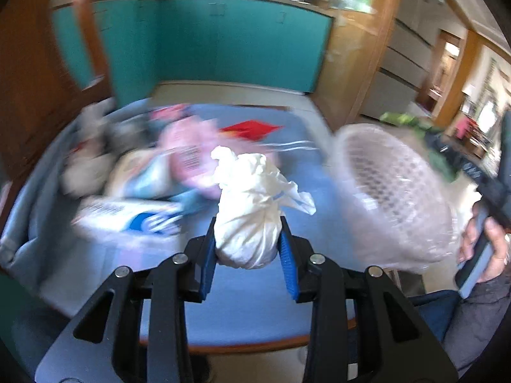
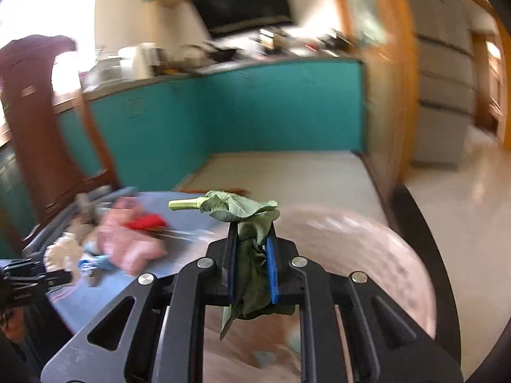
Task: Collect trash
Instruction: 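Carry vegetable and tissue ball into the white basket with both grippers and release, then return both grippers over the chair seat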
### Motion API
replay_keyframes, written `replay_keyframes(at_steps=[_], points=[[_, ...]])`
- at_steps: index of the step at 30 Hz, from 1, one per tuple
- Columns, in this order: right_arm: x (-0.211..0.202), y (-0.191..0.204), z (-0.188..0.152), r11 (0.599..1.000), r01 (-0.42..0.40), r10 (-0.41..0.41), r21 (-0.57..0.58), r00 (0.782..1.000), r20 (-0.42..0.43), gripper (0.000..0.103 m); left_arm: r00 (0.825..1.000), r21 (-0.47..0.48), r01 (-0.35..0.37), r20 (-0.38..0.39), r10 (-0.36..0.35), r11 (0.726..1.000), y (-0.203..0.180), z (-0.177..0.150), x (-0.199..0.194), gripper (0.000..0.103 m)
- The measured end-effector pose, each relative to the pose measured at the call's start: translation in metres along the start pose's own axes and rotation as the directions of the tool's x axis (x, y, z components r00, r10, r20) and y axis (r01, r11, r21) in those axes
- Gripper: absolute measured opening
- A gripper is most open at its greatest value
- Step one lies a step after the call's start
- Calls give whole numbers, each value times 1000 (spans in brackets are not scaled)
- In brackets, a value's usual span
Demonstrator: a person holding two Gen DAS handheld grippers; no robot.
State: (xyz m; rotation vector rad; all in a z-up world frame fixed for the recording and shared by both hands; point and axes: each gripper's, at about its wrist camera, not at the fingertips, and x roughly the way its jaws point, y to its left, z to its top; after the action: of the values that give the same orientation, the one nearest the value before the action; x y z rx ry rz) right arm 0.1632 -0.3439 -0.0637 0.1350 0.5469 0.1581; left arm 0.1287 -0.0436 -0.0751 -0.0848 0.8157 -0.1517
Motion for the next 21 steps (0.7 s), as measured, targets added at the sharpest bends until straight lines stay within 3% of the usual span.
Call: replay_keyframes(at_steps=[8, 10, 12, 14, 19, 21], points=[[1, -26, -19, 996, 81, -79, 28, 994, -71, 18, 986, 122, 165, -28, -163, 979, -89, 29, 32, 36], [0, -31, -18, 993, 99, -95, 69, 994, -61, 25, 981, 136, 191, -47, -186, 972, -105, 33, 41, 36], [-5, -40, -17, 987, 108, -104, 120, 994, -36, 54, 976, 142, 217, -69, -209, 966, -118, 37, 50, 37], [-13, -46, -16, 980, 108, -110, 169, 994, 2, 65, 972, 159, 230, -80, -220, 960, -128, 39, 55, 39], [-15, -55, -13, 968, 101, -108, 228, 994, 17, 69, 969, 196, 247, -79, -235, 949, -142, 39, 60, 66], [-15, -55, -14, 968, 94, -100, 231, 995, 14, 71, 970, 197, 241, -71, -232, 950, -139, 38, 59, 69]])
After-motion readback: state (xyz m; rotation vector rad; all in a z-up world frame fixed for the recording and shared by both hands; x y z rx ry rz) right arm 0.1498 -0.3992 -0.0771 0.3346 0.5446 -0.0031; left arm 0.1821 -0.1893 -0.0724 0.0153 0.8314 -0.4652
